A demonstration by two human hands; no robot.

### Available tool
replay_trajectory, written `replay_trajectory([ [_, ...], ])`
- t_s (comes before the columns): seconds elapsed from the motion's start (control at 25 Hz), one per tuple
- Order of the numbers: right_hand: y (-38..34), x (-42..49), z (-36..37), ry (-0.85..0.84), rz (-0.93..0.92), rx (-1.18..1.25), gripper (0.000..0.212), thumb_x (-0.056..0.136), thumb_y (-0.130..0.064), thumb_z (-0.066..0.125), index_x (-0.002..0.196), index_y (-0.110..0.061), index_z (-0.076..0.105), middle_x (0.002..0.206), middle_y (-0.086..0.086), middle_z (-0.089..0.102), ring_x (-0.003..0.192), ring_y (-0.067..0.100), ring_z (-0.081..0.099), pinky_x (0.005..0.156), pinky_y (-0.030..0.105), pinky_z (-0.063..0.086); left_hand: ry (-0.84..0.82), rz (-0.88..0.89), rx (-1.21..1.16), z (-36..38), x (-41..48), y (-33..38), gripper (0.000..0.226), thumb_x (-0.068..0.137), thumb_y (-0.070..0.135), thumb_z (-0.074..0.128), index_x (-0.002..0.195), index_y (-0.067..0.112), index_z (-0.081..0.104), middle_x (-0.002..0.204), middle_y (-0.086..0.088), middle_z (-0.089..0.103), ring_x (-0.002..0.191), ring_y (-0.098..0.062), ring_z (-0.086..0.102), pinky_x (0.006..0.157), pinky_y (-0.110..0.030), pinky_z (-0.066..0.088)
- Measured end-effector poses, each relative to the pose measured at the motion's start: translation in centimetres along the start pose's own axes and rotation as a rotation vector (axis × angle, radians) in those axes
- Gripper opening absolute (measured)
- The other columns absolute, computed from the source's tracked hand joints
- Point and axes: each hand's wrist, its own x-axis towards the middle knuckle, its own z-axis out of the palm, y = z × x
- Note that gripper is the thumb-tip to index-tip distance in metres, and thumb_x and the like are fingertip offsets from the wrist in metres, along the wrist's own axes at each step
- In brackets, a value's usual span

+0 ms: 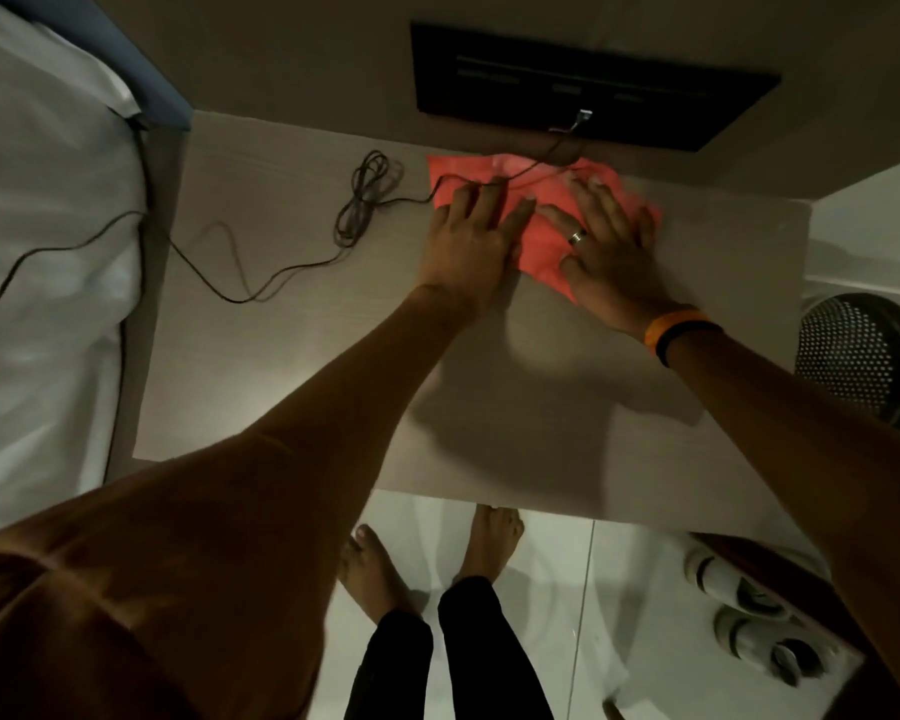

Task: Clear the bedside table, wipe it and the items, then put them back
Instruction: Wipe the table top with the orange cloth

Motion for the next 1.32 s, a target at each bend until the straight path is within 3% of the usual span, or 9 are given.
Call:
replay_trajectory([
  [0.12,-2.4,-3.8,1.9,-0.014,-0.058,-0.07,0.069,0.087,-0.036,0.031,0.155,-0.038,0.025,0.17,-0.003,0.008,0.157,0.024,0.004,0.12,0.066,0.008,0.082,0.004,-0.06,1.3,-5.8,-0.2,0.058,0.098,0.042,0.032,0.153,0.026,0.04,0.159,-0.018,0.036,0.137,-0.045,0.04,0.106,-0.052,0.039],
  [0.4,-7.7,-18.6,7.8,-0.011,-0.256,-0.035,0.054,0.104,-0.039,0.035,0.157,-0.036,0.024,0.17,0.0,0.009,0.158,0.027,0.003,0.122,0.064,0.011,0.025,-0.013,-0.06,7.0,-24.2,2.3,0.073,0.089,0.028,0.073,0.154,0.023,0.041,0.155,-0.021,0.04,0.131,-0.044,0.045,0.101,-0.054,0.048],
  [0.56,-6.0,-22.9,8.8,-0.019,-0.279,-0.097,0.056,0.105,-0.04,0.038,0.158,-0.034,0.022,0.17,0.002,0.011,0.157,0.03,0.006,0.12,0.065,0.017,0.035,0.075,-0.072,7.7,-26.3,4.9,0.055,0.095,0.028,0.062,0.147,0.021,0.051,0.144,-0.023,0.053,0.125,-0.046,0.052,0.096,-0.053,0.055],
  [0.76,-1.9,-22.9,7.1,-0.056,-0.282,-0.185,0.058,0.105,-0.044,0.032,0.159,-0.034,0.014,0.17,0.003,0.008,0.157,0.031,0.006,0.119,0.065,0.021,-0.024,0.138,-0.11,5.6,-22.0,7.8,0.058,0.083,0.029,0.063,0.139,0.019,0.06,0.136,-0.023,0.06,0.12,-0.046,0.058,0.075,-0.047,0.061],
  [0.88,1.1,-18.7,4.9,-0.015,-0.231,-0.124,0.055,0.103,-0.04,0.031,0.157,-0.036,0.025,0.17,0.001,0.012,0.157,0.027,0.007,0.12,0.064,0.016,-0.091,0.14,-0.107,3.6,-16.1,8.5,0.078,0.078,0.031,0.074,0.15,0.018,0.046,0.15,-0.024,0.044,0.133,-0.051,0.044,0.085,-0.054,0.058],
  [1.04,3.9,-9.2,1.6,0.036,-0.106,-0.229,0.065,0.094,-0.033,0.041,0.156,-0.038,0.021,0.17,-0.001,0.009,0.157,0.03,0.004,0.121,0.065,0.009,0.02,-0.023,-0.1,1.6,-6.1,8.3,0.059,0.094,0.037,0.031,0.148,0.02,0.047,0.15,-0.026,0.042,0.129,-0.053,0.044,0.081,-0.056,0.058],
  [1.12,4.7,-5.3,-0.1,0.007,-0.046,-0.228,0.071,0.094,-0.028,0.045,0.158,-0.035,0.016,0.17,0.0,0.002,0.157,0.032,-0.001,0.123,0.064,0.01,0.054,-0.082,-0.08,1.1,-2.1,8.4,0.053,0.098,0.029,0.043,0.15,0.022,0.045,0.154,-0.027,0.036,0.134,-0.057,0.037,0.092,-0.06,0.054],
  [1.2,6.5,-3.7,-1.1,-0.001,0.03,-0.202,0.071,0.095,-0.025,0.047,0.158,-0.035,0.015,0.17,0.0,-0.003,0.157,0.031,-0.004,0.123,0.062,0.011,0.039,-0.073,-0.057,0.7,1.3,9.2,0.059,0.1,0.023,0.053,0.156,0.024,0.033,0.161,-0.024,0.024,0.146,-0.056,0.019,0.112,-0.063,0.037],
  [1.32,10.8,-5.1,-1.7,0.027,0.136,-0.123,0.068,0.095,-0.024,0.047,0.157,-0.035,0.021,0.17,0.002,0.003,0.157,0.03,0.0,0.123,0.062,0.013,0.015,0.033,-0.051,0.3,5.8,12.5,0.057,0.103,0.028,0.047,0.157,0.027,0.03,0.163,-0.019,0.02,0.148,-0.054,0.013,0.118,-0.062,0.028],
])
